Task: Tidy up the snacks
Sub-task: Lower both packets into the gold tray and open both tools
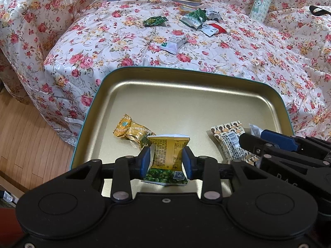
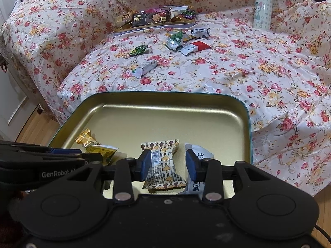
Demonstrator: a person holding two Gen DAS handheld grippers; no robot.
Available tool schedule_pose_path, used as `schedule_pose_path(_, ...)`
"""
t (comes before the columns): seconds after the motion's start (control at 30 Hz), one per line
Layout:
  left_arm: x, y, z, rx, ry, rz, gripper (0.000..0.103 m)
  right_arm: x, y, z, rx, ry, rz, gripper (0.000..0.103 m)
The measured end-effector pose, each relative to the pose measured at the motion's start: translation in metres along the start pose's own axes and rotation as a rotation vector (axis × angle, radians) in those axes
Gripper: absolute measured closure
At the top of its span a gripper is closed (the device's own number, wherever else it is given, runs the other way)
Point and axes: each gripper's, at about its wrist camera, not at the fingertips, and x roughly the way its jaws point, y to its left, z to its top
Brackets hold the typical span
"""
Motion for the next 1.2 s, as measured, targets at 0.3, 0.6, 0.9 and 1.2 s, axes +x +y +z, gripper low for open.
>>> schedule_pose_path(0.3,-0.002,-0.001,0.000,0.006,-0.002,0.011,0.059,-0.003,0.001,0.000,-0.004,-0.007,-0.014,0.063)
schedule_pose_path(0.6,-0.002,0.000,0.001,0.007,-0.003,0.012,0.059,-0.003,-0.001,0.001,-0.001,-0.009,-0.019,0.061)
schedule_pose_path(0.9,-0.010,0.000,0.010,0.028,-0.052,0.014,0.050,-0.007,-0.003,0.006,0.014,-0.027,-0.021,0.058)
schedule_pose_path(1.2,-0.022,0.001,0.041,0.063,-0.145,0.033,0.045,-0.014,-0.012,0.026,0.029,-0.084,-0.048,0.053)
